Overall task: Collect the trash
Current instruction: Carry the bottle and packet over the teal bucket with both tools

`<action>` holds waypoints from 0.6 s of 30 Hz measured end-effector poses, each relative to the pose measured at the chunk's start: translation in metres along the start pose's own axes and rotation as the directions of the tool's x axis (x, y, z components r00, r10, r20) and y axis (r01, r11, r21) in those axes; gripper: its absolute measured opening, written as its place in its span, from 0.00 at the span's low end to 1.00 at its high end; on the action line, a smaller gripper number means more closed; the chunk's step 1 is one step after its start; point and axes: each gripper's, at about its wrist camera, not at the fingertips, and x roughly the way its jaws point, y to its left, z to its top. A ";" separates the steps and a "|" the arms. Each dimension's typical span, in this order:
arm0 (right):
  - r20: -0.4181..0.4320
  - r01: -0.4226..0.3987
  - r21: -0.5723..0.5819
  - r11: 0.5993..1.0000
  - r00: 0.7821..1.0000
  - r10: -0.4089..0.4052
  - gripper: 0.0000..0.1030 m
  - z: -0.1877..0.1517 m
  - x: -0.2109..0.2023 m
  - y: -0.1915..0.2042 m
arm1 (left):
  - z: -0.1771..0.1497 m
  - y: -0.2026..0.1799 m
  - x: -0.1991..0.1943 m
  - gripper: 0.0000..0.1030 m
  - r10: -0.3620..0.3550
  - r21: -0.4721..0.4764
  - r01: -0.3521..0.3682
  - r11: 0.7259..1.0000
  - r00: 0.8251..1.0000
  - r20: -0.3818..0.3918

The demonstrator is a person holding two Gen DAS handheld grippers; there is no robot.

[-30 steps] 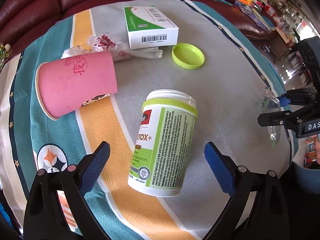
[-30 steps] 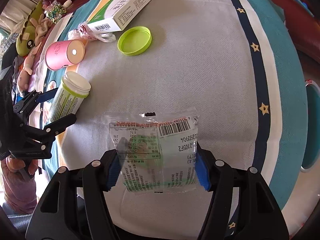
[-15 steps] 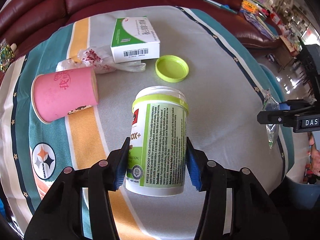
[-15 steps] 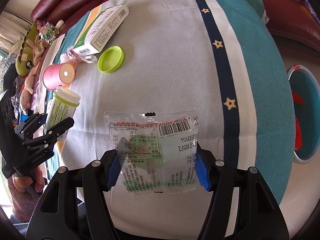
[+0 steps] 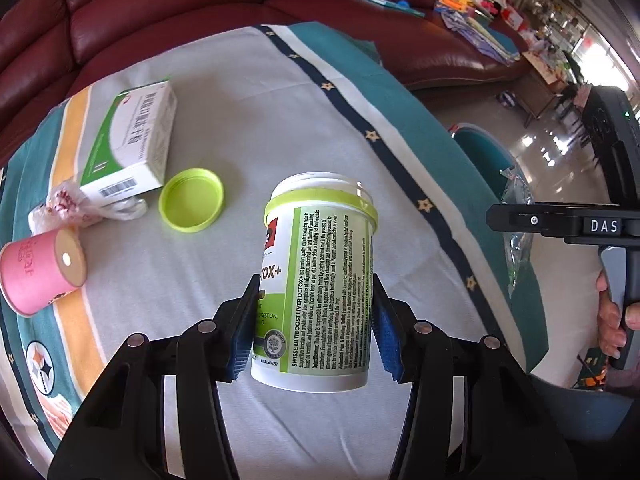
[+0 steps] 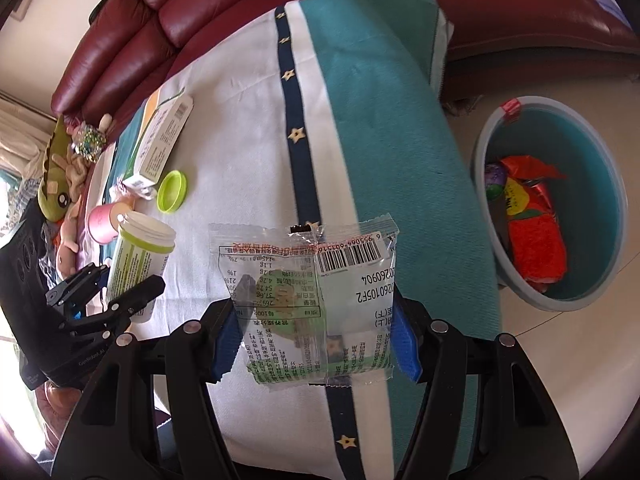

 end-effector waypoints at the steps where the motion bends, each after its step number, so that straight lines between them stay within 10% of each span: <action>1: 0.014 -0.003 0.012 1.000 1.000 0.002 0.58 0.002 -0.006 -0.008 | 0.005 -0.009 0.001 0.51 -0.009 0.010 0.009 1.000 1.000 0.000; 18: 0.216 0.062 0.248 0.967 0.969 -0.117 0.58 0.021 -0.096 -0.163 | 0.064 -0.151 0.039 0.51 -0.154 0.179 0.156 0.971 0.988 -0.023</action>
